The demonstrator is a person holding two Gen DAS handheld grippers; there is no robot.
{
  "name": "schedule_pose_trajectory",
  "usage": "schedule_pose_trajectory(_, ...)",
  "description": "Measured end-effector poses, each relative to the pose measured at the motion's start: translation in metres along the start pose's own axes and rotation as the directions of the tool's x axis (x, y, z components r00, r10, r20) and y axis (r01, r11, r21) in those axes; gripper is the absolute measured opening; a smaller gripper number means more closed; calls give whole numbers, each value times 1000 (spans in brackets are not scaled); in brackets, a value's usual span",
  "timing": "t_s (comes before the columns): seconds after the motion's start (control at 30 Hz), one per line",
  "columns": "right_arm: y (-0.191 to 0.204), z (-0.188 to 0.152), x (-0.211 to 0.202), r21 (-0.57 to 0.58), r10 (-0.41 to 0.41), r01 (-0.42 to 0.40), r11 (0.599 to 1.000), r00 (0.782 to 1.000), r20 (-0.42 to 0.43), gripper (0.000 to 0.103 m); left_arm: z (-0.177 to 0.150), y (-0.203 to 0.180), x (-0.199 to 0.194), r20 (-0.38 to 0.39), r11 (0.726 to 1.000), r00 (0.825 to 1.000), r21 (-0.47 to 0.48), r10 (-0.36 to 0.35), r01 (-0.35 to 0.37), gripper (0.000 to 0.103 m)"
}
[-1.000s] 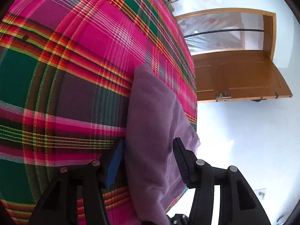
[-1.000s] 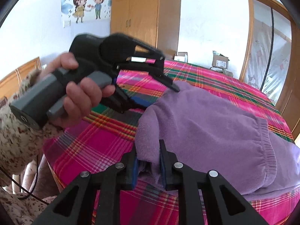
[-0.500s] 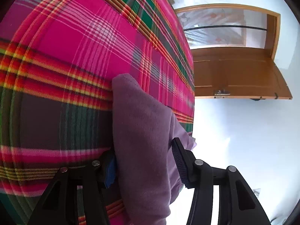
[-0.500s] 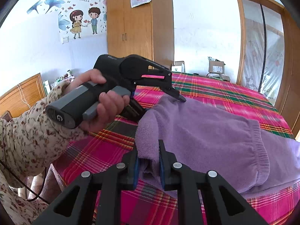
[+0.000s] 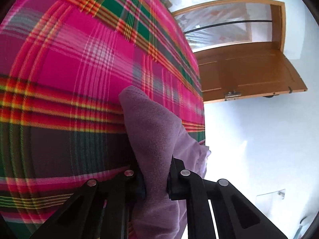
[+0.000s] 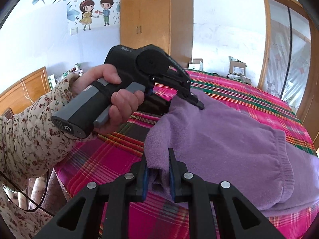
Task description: Fold clothes
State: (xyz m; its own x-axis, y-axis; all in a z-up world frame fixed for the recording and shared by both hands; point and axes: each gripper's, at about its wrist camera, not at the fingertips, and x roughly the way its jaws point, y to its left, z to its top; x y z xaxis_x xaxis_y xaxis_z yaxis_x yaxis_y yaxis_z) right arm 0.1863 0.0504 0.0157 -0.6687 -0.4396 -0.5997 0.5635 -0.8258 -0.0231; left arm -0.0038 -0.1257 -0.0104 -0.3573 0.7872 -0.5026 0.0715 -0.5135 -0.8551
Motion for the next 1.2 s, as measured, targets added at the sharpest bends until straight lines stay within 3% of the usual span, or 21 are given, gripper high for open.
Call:
schedule_pose_trajectory(0.33, 37, 23, 20, -81, 107, -107, 991, 994, -13, 16, 6, 20, -54, 80, 999, 996, -19, 31, -30, 14)
schedule_pose_trajectory(0.67, 78, 38, 46, -126, 263, -271, 954, 962, -73, 16, -1, 52, -102, 146, 996, 987, -70, 70, -61, 14)
schedule_pose_trajectory(0.77, 89, 39, 48, -136, 293, -302, 944, 953, -81, 16, 5, 52, -91, 162, 994, 983, -79, 86, -74, 14)
schedule_pose_trajectory(0.97, 93, 42, 67, -110, 335, -346, 932, 936, -111, 17, 1, 68, -105, 160, 991, 982, -100, 99, -84, 16)
schedule_pose_trajectory(1.2, 87, 42, 79, -53, 374, -387, 921, 913, -166, 26, -2, 69, -108, 152, 983, 977, -129, 152, -133, 29)
